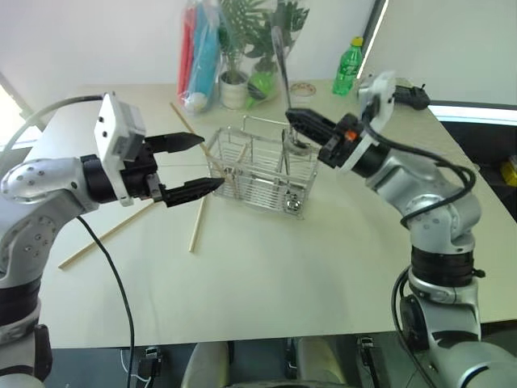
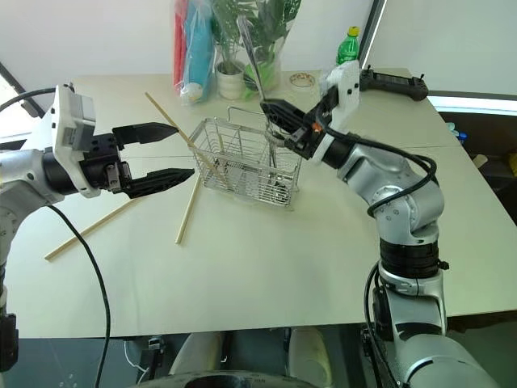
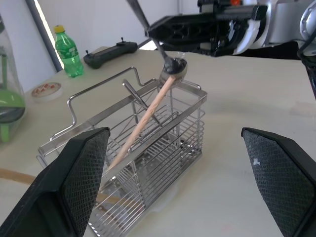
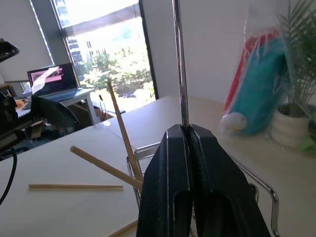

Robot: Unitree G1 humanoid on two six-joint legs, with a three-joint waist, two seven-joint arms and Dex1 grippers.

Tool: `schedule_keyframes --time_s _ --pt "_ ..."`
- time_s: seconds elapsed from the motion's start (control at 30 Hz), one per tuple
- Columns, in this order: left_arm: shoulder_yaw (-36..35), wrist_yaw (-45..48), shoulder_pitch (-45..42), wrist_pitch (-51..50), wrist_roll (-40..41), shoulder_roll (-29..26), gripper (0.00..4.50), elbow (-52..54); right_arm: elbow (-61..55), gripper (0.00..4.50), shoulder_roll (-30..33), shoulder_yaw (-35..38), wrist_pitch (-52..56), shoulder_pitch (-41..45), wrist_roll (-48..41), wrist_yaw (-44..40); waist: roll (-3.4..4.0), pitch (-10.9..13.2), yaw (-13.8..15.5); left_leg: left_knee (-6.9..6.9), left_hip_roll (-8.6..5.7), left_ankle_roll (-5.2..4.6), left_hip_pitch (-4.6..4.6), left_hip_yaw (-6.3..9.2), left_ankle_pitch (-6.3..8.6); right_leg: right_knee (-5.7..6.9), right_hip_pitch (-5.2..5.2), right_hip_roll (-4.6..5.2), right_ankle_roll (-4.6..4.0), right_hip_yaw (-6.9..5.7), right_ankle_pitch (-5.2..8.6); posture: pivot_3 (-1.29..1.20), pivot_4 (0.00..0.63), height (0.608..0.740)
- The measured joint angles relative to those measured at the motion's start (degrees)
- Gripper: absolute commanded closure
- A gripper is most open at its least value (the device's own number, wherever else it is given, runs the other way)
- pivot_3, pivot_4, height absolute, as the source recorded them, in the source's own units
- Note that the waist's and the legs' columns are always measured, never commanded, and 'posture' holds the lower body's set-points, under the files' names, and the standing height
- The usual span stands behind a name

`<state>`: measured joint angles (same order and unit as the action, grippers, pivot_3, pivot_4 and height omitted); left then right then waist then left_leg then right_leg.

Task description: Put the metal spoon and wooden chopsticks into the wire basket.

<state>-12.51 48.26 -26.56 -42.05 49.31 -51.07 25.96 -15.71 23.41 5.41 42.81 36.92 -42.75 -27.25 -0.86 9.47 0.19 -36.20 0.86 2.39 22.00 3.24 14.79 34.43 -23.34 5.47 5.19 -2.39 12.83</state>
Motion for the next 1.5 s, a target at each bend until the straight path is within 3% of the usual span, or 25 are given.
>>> schedule_keyframes --time_s 0.03,0.27,0.47,0.53,0.7,0.77,0.87,0.97,1.17,1.3,1.5 --pt "0.00 -0.01 0.00 -0.05 0.04 0.00 0.00 0.04 -0.01 3.57 -0.12 -0.01 0.00 -0.53 0.13 0.30 0.00 0.00 -0.02 0.02 0.00 0.00 -0.01 0.00 0.00 0.01 0.00 0.00 0.00 0.00 0.00 0.00 0.150 0.703" --pt "0.03 0.07 -0.33 -0.20 0.03 0.00 0.00 -0.04 -0.06 0.04 -0.64 -0.08 -0.55 -1.58 2.24 2.09 0.00 0.00 -0.65 0.01 0.01 0.00 -0.04 0.02 0.00 0.03 0.02 -0.02 -0.02 0.00 0.01 0.00 0.150 0.703" --pt "0.34 0.52 -1.53 -0.12 -0.47 0.01 0.00 -1.32 -0.05 0.04 1.04 0.46 -1.09 -1.68 3.74 2.02 0.00 0.00 -0.90 0.05 0.01 0.00 -0.07 0.02 0.00 0.03 0.02 -0.03 0.00 0.00 0.01 0.00 0.150 0.703" --pt "0.42 0.86 -1.77 0.07 -1.12 -0.01 0.00 -2.06 -0.05 0.04 4.63 1.36 -1.00 -1.15 3.69 0.38 0.05 0.03 -0.83 0.04 0.01 0.00 -0.04 0.02 0.00 0.01 0.01 -0.03 -0.01 0.01 0.02 0.00 0.150 0.703" --pt "-0.16 3.65 -2.04 0.81 -3.26 -3.25 0.00 -5.80 -3.79 0.04 21.37 8.93 1.77 -0.41 -2.35 -12.22 0.01 0.02 -0.51 0.10 0.01 -0.07 0.03 0.03 0.04 -0.15 0.02 -0.03 0.02 -0.02 0.05 0.00 0.150 0.703" --pt "-0.98 6.69 -0.92 2.45 -5.30 -7.17 0.00 -8.81 -8.12 0.04 30.26 12.40 1.70 -7.91 -3.91 -21.52 -0.12 -0.06 -0.48 0.14 0.02 -0.27 -0.03 0.02 0.16 -0.16 0.06 -0.03 0.17 -0.03 0.16 0.00 0.150 0.703" --pt "-2.16 10.60 0.14 4.97 -8.35 -10.29 0.00 -13.23 -11.29 0.04 34.40 14.92 1.65 -18.11 -4.88 -29.92 -0.09 -0.03 -0.95 0.15 0.04 -0.34 -0.14 -0.11 0.20 -0.17 0.12 -0.01 0.17 0.03 0.18 0.00 0.150 0.703" --pt "-2.07 14.85 1.06 8.66 -12.69 -13.60 0.00 -20.90 -15.70 0.04 34.52 17.53 1.73 -27.00 -5.66 -32.26 -0.05 -0.01 -0.98 0.15 0.08 -0.33 -0.31 -0.21 0.21 -0.11 0.13 -0.02 0.13 0.06 0.18 0.00 0.150 0.703" --pt "5.21 21.56 -3.06 18.67 -22.97 -13.46 0.00 -37.52 -21.33 0.04 29.85 17.44 0.11 -31.63 -5.26 -26.51 -0.10 0.00 -0.29 0.04 0.11 -0.23 -0.42 -0.28 0.18 -0.25 0.15 0.09 0.18 0.05 0.23 0.00 0.150 0.703" --pt "12.89 26.60 -11.35 25.49 -31.04 -10.18 0.00 -52.01 -22.91 0.04 27.70 16.83 -0.30 -32.95 -4.80 -22.53 -0.17 -0.04 0.70 -0.02 0.08 -0.22 -0.05 -0.34 0.16 -0.24 0.02 0.11 -0.10 0.06 0.03 0.00 0.150 0.703" --pt "20.73 29.13 -25.17 34.44 -42.05 -2.16 0.00 -74.48 -25.19 0.04 24.93 16.90 -0.74 -34.61 -4.90 -17.11 -0.32 -0.13 1.11 -0.03 0.02 -0.25 0.25 -0.29 0.15 -0.20 -0.15 0.07 0.16 0.02 -0.08 0.00 0.150 0.703"
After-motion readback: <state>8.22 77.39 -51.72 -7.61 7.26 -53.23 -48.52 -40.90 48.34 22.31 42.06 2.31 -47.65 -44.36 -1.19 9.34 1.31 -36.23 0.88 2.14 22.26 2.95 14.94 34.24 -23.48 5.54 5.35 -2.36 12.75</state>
